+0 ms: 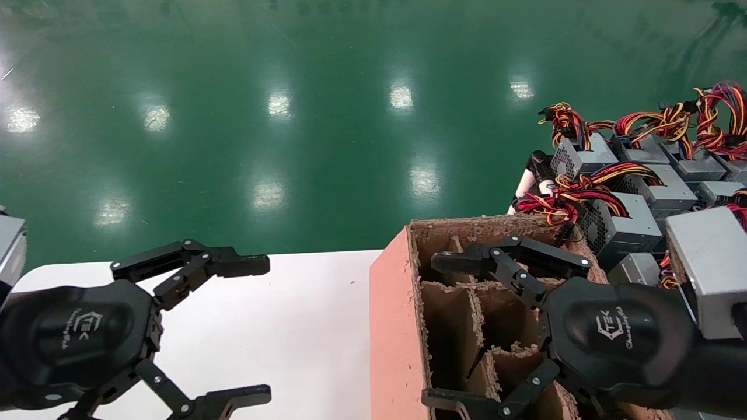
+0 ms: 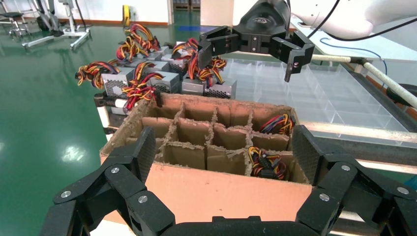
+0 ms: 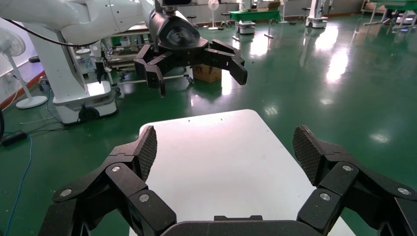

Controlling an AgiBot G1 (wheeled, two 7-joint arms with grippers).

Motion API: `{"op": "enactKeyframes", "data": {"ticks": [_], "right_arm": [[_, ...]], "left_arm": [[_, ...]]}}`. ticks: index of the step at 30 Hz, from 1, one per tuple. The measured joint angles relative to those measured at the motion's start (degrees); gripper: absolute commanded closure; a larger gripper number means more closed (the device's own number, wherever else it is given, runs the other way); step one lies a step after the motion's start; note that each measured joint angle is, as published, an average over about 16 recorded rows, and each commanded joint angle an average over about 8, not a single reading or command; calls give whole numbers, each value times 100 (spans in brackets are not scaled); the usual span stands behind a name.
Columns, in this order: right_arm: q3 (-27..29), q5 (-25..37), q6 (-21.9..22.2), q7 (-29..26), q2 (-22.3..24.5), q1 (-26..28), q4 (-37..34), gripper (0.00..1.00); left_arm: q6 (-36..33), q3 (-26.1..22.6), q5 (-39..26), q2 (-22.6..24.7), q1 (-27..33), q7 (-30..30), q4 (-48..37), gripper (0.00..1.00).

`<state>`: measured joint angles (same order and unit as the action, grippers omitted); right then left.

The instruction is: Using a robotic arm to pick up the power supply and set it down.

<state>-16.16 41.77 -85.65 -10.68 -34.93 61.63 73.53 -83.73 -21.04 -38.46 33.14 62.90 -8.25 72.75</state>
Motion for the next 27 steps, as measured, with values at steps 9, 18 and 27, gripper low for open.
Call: {"op": "enactKeyframes", "data": {"ticks": [9, 18, 27], "right_arm": [[0, 0, 0, 0, 0, 0, 0, 0], [0, 0, 0, 0, 0, 0, 0, 0], [0, 0, 0, 0, 0, 0, 0, 0]], "left_arm": [[0, 0, 0, 0, 0, 0, 0, 0], [0, 0, 0, 0, 0, 0, 0, 0], [0, 0, 0, 0, 0, 0, 0, 0]]}}
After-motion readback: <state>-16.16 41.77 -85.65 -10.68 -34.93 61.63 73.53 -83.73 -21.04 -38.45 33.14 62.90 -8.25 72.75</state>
